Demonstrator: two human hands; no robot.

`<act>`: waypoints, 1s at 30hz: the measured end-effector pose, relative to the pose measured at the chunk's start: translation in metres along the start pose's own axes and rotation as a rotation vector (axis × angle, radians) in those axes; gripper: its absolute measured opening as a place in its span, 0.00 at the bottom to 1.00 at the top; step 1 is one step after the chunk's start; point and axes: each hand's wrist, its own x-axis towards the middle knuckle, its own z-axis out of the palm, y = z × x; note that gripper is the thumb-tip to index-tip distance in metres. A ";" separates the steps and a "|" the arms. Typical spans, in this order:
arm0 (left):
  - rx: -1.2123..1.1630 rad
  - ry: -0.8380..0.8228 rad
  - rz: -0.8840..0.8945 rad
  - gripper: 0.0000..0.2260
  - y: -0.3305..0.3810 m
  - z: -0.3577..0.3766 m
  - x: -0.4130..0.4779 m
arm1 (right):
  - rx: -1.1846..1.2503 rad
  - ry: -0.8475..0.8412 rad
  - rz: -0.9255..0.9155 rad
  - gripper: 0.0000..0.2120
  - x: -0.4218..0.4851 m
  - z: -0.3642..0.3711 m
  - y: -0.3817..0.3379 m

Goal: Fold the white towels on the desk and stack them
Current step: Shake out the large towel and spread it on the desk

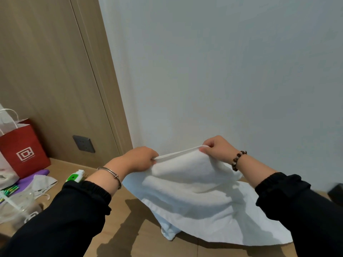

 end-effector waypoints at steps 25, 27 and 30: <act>0.140 0.248 0.311 0.06 0.056 0.047 0.011 | -0.903 -0.824 0.170 0.05 -0.028 0.048 0.038; 0.182 0.235 0.354 0.05 0.052 0.056 0.008 | -1.165 -0.762 0.170 0.10 -0.027 0.047 0.047; 0.225 0.223 0.381 0.06 0.042 0.067 0.004 | -1.296 -0.352 0.215 0.24 -0.015 0.030 0.061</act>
